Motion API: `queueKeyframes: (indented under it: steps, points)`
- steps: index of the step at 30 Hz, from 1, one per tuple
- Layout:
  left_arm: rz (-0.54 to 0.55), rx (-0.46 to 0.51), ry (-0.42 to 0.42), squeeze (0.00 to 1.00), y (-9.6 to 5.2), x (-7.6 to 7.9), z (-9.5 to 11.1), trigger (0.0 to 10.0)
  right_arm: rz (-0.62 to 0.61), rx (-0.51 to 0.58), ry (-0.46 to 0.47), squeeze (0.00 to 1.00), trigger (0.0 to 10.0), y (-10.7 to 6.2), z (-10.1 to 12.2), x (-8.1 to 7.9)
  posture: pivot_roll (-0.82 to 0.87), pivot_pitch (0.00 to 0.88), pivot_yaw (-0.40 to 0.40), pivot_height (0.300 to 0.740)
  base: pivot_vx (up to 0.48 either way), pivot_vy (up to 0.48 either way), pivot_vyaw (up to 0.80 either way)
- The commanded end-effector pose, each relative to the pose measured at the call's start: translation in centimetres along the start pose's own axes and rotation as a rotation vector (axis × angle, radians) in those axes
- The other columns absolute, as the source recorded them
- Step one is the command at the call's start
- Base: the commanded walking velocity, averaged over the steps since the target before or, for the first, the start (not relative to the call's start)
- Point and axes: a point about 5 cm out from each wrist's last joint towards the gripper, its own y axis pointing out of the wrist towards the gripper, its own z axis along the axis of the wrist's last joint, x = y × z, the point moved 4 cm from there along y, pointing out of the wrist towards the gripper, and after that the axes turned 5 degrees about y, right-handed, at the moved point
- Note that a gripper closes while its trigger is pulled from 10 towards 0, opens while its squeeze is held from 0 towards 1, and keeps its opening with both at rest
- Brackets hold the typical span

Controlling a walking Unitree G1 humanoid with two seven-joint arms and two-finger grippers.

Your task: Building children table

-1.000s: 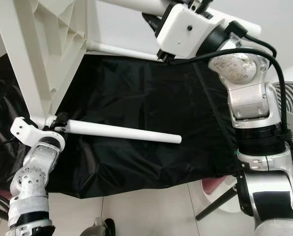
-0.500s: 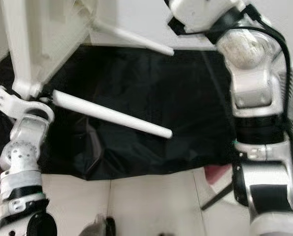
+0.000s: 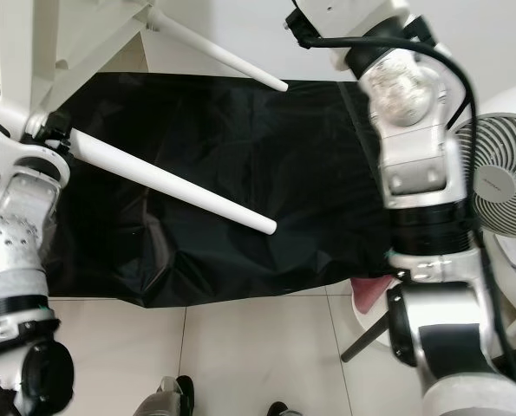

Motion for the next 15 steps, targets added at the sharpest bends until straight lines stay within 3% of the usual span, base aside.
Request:
queueKeyframes:
  steps: [1, 3, 5, 7, 12, 14, 15]
  points:
    - [-0.171, 0.142, 0.041, 0.0, 0.1, 2.7, 4.6, 0.0, -0.201, -0.107, 0.098, 0.0, 0.0, -1.3, -2.7, 2.8, 0.06, 0.177, 0.057, 0.74, 0.0, 0.0, 0.0]
    - [-0.194, 0.153, 0.057, 0.0, 0.4, 3.2, 5.4, 0.0, -0.211, -0.082, 0.119, 0.0, 0.0, -1.2, -2.2, 2.8, 0.06, 0.178, 0.056, 0.74, 0.0, 0.0, 0.0]
    - [-0.238, 0.179, 0.068, 0.0, 0.6, 4.4, 7.0, 0.0, -0.265, 0.017, 0.14, 0.0, 0.0, -1.0, -0.3, 4.0, 0.05, 0.182, 0.045, 0.74, 0.0, 0.0, 0.0]
    - [-0.264, 0.19, 0.072, 0.0, 0.6, 5.1, 7.6, 0.0, -0.306, 0.032, 0.149, 0.0, 0.0, -1.1, 0.1, 4.6, 0.06, 0.186, 0.039, 0.74, 0.0, 0.0, 0.0]
    - [-0.311, 0.198, 0.071, 0.0, 0.5, 6.8, 8.4, 0.0, -0.397, -0.032, 0.206, 0.0, 0.0, -2.1, -1.4, 4.9, 0.07, 0.198, 0.026, 0.74, 0.0, 0.0, 0.0]
    - [-0.326, 0.191, 0.073, 0.0, 0.4, 7.3, 8.3, 0.0, -0.413, -0.079, 0.225, 0.0, 0.0, -2.8, -2.6, 4.3, 0.07, 0.206, 0.021, 0.74, 0.0, 0.0, 0.0]
    - [-0.347, 0.172, 0.073, 0.0, 0.3, 7.9, 8.0, 0.0, -0.441, -0.174, 0.283, 0.0, 0.0, -4.0, -4.8, 3.1, 0.07, 0.21, 0.018, 0.74, 0.0, 0.0, 0.0]
